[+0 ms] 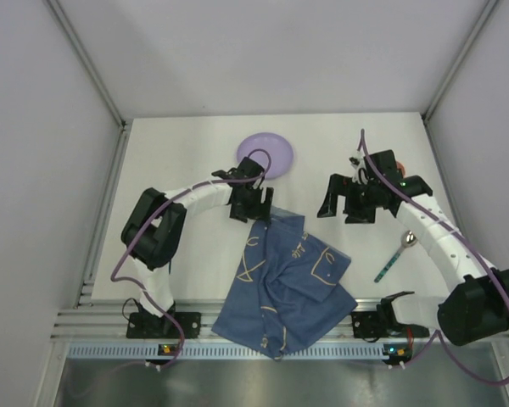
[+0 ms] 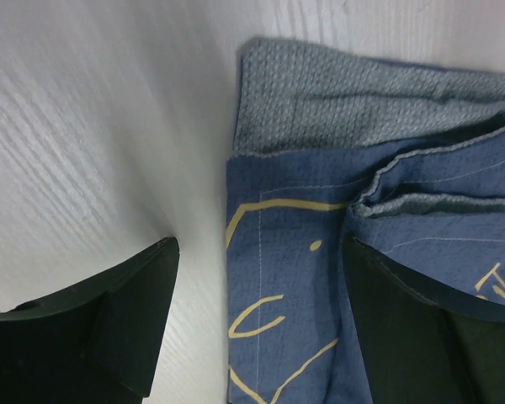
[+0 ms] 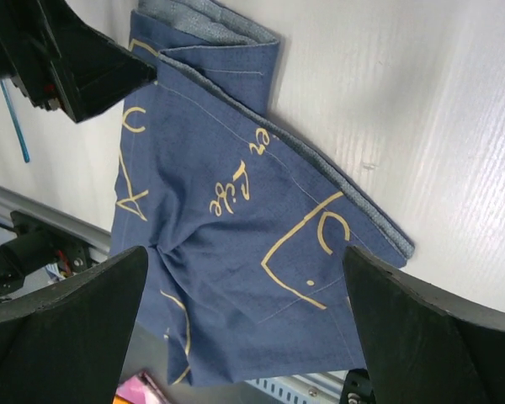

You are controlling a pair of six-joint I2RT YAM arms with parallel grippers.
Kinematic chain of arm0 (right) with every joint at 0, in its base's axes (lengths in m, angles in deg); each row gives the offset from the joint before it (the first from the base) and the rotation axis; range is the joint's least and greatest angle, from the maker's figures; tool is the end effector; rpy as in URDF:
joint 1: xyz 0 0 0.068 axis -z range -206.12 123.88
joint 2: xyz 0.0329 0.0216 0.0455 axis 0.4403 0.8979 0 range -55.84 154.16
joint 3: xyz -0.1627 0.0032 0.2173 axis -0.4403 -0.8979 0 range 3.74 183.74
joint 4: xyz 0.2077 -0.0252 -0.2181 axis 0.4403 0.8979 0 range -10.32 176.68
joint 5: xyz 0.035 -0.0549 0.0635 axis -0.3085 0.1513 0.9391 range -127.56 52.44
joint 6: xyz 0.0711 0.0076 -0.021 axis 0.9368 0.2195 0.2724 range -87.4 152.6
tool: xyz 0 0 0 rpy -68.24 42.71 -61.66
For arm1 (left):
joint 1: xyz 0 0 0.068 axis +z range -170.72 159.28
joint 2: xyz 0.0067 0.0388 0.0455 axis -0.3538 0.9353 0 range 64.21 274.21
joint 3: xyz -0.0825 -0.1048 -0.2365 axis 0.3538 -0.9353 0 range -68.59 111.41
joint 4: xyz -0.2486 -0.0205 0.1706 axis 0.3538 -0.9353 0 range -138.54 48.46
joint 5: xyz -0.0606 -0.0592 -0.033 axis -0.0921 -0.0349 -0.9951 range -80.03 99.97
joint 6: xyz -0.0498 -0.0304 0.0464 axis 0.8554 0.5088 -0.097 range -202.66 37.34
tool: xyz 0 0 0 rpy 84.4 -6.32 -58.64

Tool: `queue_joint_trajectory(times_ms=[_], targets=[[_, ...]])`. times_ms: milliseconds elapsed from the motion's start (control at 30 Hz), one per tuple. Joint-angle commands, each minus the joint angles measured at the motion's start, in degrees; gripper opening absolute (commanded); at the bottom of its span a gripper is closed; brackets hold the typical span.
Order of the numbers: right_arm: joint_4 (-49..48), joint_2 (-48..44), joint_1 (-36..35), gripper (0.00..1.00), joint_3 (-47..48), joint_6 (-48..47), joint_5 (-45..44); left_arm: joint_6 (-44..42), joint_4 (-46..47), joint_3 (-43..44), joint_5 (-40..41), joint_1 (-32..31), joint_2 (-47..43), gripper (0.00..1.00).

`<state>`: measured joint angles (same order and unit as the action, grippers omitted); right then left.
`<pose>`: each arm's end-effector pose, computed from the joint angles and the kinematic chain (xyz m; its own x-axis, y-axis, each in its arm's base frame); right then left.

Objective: Set the dinner table for one person

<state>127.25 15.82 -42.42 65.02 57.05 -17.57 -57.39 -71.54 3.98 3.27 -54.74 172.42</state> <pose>0.2839 0.1053 0.2573 -0.9218 0.1357 -0.3632 -0.0619 0.8732 0.4834 0.3500 -0.2451 0.1199 -0.9370 0.1208 -0.3277 0.2162 0.9376 -0.2724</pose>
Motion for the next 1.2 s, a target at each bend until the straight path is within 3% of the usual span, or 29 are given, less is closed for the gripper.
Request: queue_joint_trajectory(times_ms=[0,67,200,433,567,733,967,1100,1167], targets=[[2.87,-3.36,-0.49,1.00,-0.54,-2.38,-2.32,-0.84,2.66,3.71,-0.33,0.18,1.74,0.81],[3.58,-4.33,-0.41,1.00,-1.33,-2.74,-2.76,-0.84,2.93,4.50,-0.59,0.18,3.49,0.77],[3.93,-4.86,-0.40,1.00,-2.91,-3.09,-3.29,-0.76,3.37,5.64,-2.17,-0.08,6.13,0.49],[4.63,-4.07,-0.40,1.00,-4.32,-3.88,-3.90,-0.14,4.42,5.56,-4.99,-0.34,8.08,0.22],[6.12,-3.54,-0.40,1.00,-5.11,-4.49,-5.83,-0.05,4.77,4.77,-5.78,-0.34,7.29,0.00],[9.37,-1.88,0.03,1.00,-8.26,-4.41,-9.70,0.47,4.86,3.01,-4.82,-0.34,4.13,0.00],[9.82,3.83,0.21,1.00,-9.24,1.12,-7.16,0.21,-0.32,2.31,2.56,0.97,-1.50,0.00],[7.02,6.91,0.12,1.00,-11.26,1.57,-8.04,-0.05,-0.94,0.21,2.83,1.41,-3.61,0.00],[3.33,8.84,0.12,0.93,-13.89,2.01,-7.34,-0.05,-0.76,-0.85,2.74,1.50,-4.14,0.00]])
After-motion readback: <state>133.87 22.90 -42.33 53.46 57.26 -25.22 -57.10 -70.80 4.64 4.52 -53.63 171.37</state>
